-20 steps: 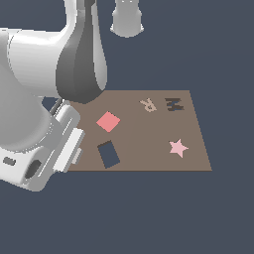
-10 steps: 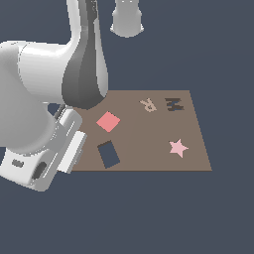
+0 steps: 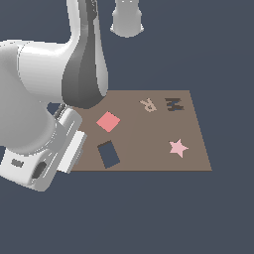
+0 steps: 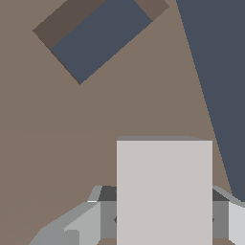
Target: Insert a designated object into the corresponding slot on a board.
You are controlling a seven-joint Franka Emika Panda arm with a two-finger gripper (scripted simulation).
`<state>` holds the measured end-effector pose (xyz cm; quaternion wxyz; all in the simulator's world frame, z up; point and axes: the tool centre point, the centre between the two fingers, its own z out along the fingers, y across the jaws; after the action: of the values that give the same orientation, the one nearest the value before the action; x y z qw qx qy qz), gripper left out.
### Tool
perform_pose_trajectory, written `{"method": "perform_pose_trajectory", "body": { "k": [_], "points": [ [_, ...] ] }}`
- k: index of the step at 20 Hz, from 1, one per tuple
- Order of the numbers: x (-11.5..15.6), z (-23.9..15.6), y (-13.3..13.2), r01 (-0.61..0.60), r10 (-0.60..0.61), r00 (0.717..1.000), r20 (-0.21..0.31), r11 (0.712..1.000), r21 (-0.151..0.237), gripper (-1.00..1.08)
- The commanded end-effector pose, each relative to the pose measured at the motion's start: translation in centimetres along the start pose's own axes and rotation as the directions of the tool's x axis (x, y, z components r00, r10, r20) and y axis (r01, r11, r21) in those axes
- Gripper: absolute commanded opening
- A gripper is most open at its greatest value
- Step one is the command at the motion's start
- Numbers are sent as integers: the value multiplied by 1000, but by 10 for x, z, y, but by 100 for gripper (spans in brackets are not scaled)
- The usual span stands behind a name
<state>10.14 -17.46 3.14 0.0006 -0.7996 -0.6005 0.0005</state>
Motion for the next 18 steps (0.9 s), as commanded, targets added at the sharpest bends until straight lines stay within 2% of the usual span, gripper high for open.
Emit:
{"method": "perform_pose_trajectory", "body": {
  "k": [1,9,18],
  "points": [
    [0,-4,1,0,0,1000,0,1000,-2,-100],
    [3,-2,-3,-29,29,1000,0,1000,0,-100],
    [17,-3,-14,-154,154,988,0,988,-1,-100]
  ]
}}
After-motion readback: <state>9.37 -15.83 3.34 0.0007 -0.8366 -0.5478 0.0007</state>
